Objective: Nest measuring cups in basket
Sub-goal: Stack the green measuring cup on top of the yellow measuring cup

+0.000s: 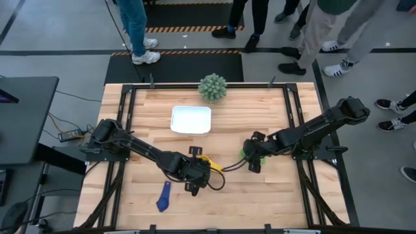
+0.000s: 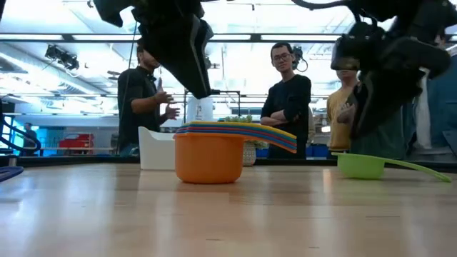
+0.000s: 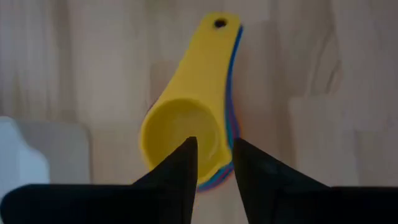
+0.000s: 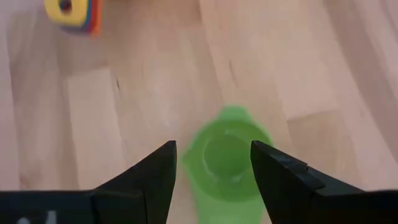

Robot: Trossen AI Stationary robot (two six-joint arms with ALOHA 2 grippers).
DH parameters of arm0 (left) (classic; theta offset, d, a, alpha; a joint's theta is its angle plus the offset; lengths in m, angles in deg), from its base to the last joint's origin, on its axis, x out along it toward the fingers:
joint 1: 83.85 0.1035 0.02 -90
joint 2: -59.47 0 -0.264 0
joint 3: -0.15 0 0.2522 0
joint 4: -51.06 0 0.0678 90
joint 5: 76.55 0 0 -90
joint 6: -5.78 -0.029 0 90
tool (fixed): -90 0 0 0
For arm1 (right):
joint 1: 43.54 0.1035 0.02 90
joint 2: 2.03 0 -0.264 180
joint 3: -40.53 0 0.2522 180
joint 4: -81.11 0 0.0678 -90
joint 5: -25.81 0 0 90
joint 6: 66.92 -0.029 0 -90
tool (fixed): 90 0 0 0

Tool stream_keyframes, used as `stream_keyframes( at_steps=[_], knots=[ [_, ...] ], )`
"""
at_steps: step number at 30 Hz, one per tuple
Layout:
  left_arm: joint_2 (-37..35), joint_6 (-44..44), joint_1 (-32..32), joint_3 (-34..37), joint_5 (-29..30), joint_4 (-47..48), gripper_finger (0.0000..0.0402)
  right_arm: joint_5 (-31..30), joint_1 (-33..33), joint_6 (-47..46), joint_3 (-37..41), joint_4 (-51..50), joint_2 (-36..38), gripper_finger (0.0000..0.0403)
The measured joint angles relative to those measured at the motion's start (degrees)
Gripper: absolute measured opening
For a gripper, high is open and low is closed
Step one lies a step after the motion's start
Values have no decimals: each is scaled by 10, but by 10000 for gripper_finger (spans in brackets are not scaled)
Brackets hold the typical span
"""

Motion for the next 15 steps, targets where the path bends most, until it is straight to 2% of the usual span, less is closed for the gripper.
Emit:
stream_keyframes(
  at_steps=[6,15],
  knots=[
    [-6,-12,0,0,5,18,89,-9,40,47,0,-15,-29,213],
    [-8,-14,2,0,12,88,61,-32,61,56,0,8,-78,213]
  ],
)
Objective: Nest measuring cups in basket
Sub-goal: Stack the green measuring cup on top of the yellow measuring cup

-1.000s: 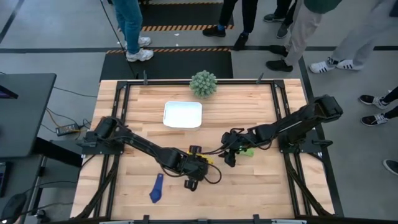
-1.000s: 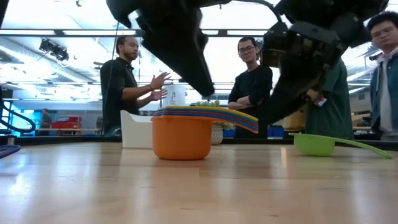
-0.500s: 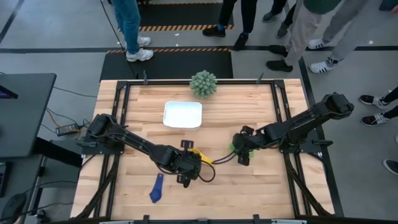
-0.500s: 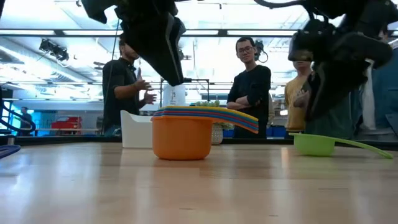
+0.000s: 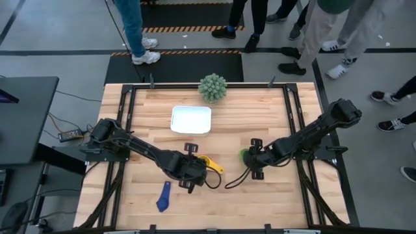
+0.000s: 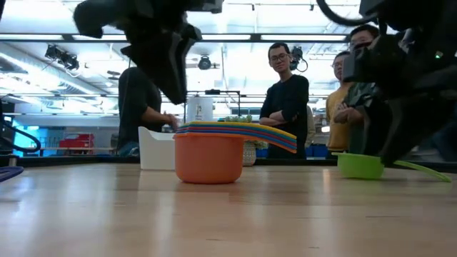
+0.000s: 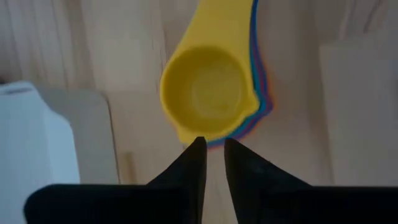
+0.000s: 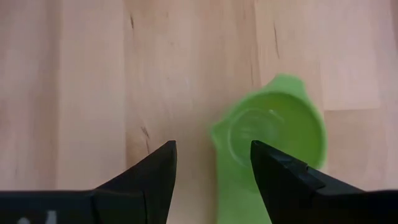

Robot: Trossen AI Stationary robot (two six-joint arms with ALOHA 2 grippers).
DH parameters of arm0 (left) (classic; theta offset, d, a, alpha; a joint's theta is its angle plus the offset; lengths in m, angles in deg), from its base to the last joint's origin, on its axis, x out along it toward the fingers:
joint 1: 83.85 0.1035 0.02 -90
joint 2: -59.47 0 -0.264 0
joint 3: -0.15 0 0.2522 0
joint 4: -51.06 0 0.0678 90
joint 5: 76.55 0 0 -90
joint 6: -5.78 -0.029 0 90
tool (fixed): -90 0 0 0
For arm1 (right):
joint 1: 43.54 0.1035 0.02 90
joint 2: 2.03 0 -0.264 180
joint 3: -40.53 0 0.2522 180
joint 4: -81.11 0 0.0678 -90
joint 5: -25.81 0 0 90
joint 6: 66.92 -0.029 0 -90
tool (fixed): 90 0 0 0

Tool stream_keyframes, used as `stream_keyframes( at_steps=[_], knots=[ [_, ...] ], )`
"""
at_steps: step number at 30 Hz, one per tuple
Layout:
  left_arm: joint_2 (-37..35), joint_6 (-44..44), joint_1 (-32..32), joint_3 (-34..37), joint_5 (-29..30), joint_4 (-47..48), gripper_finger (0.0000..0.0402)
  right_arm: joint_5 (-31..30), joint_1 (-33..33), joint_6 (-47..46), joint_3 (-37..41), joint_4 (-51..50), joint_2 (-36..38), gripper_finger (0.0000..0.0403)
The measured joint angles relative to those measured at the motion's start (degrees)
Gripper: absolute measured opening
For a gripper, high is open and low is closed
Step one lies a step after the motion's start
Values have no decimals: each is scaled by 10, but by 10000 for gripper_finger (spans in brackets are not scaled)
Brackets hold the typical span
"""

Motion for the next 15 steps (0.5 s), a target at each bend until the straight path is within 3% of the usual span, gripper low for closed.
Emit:
stream_keyframes(
  at_steps=[6,15],
  knots=[
    [-23,0,-1,11,5,19,45,-4,0,6,0,7,-18,191],
    [-167,74,-17,166,7,-37,39,16,0,10,0,15,-18,123]
  ],
)
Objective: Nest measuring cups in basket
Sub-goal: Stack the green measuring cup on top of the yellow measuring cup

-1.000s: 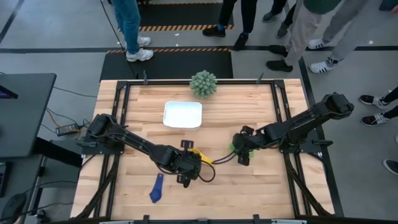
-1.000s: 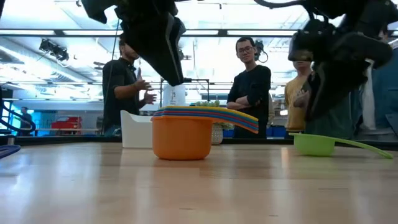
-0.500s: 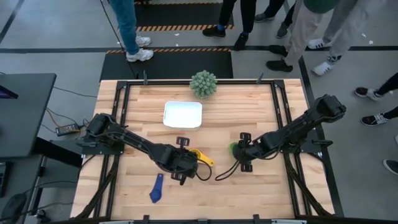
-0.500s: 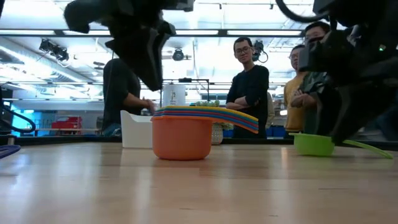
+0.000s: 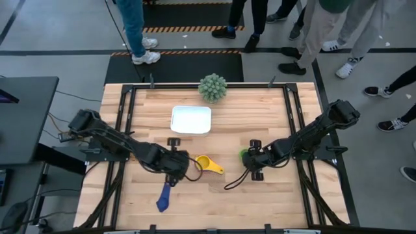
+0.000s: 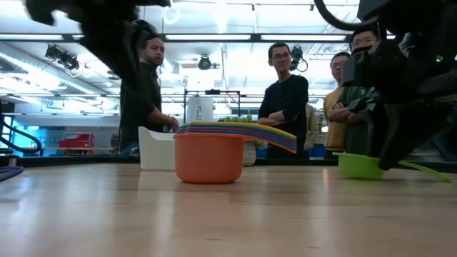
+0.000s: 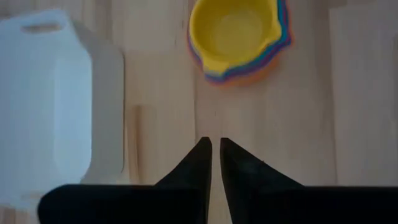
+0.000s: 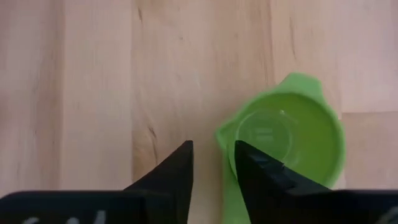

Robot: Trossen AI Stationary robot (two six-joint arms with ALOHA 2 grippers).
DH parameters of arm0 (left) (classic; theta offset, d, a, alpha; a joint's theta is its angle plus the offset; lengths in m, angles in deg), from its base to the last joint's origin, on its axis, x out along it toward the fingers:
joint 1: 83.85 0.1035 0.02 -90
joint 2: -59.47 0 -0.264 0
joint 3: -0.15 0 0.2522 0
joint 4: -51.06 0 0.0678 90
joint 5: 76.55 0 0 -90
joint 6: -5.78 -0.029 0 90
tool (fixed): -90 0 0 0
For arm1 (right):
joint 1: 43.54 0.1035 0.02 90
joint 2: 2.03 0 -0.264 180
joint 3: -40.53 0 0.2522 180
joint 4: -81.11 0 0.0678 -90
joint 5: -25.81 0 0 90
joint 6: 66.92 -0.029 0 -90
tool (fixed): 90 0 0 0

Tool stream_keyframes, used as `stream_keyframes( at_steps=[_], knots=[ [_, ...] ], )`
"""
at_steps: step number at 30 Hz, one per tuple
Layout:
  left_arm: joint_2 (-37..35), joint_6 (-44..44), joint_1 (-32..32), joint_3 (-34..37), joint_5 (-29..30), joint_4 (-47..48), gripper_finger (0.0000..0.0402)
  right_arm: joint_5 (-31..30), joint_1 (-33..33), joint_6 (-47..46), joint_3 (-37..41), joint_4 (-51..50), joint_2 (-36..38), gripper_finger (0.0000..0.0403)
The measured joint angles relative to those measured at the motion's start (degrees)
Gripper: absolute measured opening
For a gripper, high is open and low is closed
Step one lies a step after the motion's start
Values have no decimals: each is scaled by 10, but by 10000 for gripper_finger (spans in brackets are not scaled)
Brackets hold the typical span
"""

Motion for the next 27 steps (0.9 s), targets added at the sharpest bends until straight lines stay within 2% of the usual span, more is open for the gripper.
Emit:
stream_keyframes(
  at_steps=[9,15,22,27],
  knots=[
    [-107,99,0,107,13,-45,39,17,-5,4,0,19,0,78],
    [-147,171,-8,175,11,-123,39,22,-5,12,-23,35,0,45],
    [-169,234,-20,216,11,-162,39,21,-11,24,-37,37,0,12],
    [-182,244,-25,219,6,-157,39,22,-12,20,-37,46,6,15]
  ],
)
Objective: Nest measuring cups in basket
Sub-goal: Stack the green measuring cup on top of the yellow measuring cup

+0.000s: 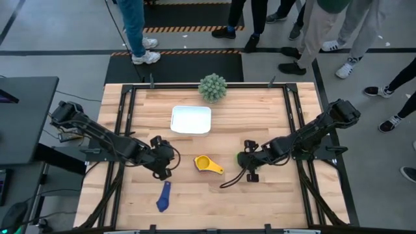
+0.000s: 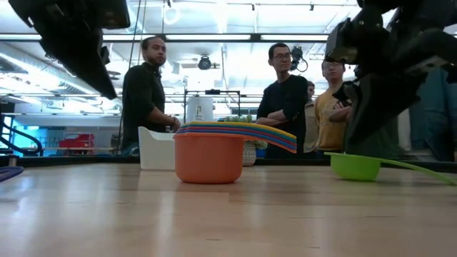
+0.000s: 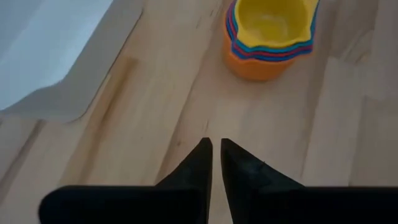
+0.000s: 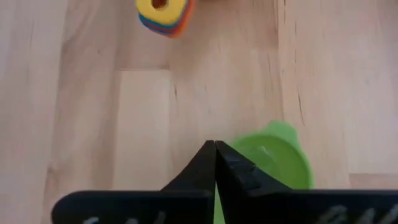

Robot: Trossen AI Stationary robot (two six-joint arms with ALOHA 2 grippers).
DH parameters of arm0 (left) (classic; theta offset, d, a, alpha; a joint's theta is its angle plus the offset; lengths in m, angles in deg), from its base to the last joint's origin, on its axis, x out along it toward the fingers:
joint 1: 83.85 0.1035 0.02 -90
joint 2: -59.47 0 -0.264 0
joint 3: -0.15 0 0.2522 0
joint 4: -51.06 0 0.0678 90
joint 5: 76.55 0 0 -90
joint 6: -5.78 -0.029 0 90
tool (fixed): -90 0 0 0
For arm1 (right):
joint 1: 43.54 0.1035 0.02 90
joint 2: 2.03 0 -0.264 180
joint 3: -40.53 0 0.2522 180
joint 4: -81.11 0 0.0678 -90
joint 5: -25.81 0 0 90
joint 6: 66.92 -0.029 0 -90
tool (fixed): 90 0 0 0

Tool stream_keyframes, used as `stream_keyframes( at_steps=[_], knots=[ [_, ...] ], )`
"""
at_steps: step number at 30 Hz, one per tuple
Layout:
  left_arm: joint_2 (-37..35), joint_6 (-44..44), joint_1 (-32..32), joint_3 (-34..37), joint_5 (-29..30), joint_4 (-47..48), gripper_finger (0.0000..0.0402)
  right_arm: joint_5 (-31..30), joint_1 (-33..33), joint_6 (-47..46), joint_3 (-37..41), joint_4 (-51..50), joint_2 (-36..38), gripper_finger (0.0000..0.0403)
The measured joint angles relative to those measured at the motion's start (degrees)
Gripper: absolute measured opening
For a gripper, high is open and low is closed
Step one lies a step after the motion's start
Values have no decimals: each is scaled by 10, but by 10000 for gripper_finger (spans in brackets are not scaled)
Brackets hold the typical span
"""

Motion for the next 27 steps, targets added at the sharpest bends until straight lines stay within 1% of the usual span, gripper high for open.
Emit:
stream_keyframes(
  at_steps=[3,9,11,13,16,21,24,27],
  knots=[
    [0,-1,-2,-1,-1,-6,39,0,4,3,0,-3,0,43],
    [0,-1,-5,-1,-1,-3,39,-11,5,4,1,-19,-1,118],
    [0,-3,-5,-1,0,-3,39,-12,5,7,1,-19,-6,134],
    [0,-5,-5,-1,0,-3,39,-15,5,10,1,-21,-13,142],
    [0,-5,-5,-1,0,-3,39,-15,5,15,1,-14,-31,143],
    [1,-1,-5,-1,-1,-3,39,-16,5,14,1,-13,-56,134],
    [1,0,-5,-1,-1,-3,39,-18,5,10,1,-14,-64,119],
    [1,7,-5,-1,-1,-2,39,-18,5,9,1,-16,-68,94]
  ],
)
